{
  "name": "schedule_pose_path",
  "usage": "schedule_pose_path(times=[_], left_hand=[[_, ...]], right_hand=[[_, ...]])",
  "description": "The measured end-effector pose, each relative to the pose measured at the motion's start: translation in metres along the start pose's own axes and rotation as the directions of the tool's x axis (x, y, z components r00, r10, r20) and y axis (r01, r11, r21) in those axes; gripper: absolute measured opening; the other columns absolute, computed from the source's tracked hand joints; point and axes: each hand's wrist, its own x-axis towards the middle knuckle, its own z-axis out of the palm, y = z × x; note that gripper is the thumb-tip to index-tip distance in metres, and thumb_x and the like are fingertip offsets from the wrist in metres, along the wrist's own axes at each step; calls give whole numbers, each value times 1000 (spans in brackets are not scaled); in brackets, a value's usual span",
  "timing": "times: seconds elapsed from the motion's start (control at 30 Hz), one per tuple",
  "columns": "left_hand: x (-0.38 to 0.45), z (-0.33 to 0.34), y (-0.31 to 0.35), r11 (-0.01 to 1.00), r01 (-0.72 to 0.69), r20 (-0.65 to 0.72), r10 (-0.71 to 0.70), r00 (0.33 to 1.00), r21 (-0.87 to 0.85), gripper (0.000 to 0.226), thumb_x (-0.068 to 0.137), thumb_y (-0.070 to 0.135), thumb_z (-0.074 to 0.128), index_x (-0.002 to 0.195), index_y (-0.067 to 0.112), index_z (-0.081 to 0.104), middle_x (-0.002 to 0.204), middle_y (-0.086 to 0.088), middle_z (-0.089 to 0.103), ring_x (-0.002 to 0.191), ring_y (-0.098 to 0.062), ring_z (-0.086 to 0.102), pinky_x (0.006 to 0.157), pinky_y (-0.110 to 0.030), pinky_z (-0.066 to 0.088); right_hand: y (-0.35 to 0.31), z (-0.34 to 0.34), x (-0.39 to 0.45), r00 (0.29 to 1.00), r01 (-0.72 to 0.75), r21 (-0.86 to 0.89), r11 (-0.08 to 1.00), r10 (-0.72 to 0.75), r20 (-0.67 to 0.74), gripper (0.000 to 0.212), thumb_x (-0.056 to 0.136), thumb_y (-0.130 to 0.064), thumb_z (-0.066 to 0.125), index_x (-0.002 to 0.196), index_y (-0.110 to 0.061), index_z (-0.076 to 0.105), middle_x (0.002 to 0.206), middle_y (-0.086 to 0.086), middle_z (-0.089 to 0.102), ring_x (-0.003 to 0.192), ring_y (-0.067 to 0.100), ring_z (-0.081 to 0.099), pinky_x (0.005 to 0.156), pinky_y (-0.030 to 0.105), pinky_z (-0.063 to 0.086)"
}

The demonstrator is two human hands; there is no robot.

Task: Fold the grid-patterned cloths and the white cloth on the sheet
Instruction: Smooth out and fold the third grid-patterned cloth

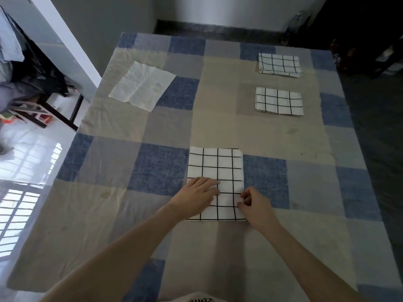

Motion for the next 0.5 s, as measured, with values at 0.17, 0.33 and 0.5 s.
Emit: schedule_pose_path(times=[0.17, 0.33, 0.5], left_hand=[[-9, 7, -10, 998, -53, 28, 54, 998, -28, 39, 98, 48, 41, 127, 24, 49, 149, 1, 40, 135, -19, 36, 116, -36, 20], [-12, 4, -6, 997, -44, 160, 33, 986, 62, 81, 83, 80, 36, 139, 22, 41, 159, -1, 23, 147, -21, 16, 120, -48, 11], [-12, 2, -3, 995, -5, 217, -16, 976, 96, 98, 74, 90, 31, 150, 28, 23, 163, 3, 0, 148, -28, -17, 119, -54, -5]], right_hand=[[2, 0, -5, 1000, -14, 94, 995, 15, -2, 23, 84, -23, 71, 99, -19, 54, 82, -4, 58, 74, 8, 56, 63, 18, 42], [1, -7, -19, 994, -36, 178, 983, 17, 106, 48, 75, -17, 81, 111, -23, 49, 89, -6, 60, 78, 10, 61, 63, 17, 44], [2, -9, -27, 996, -1, 116, 993, -9, 92, 54, 75, -9, 78, 120, -19, 49, 84, -9, 59, 74, 4, 59, 59, 13, 44]])
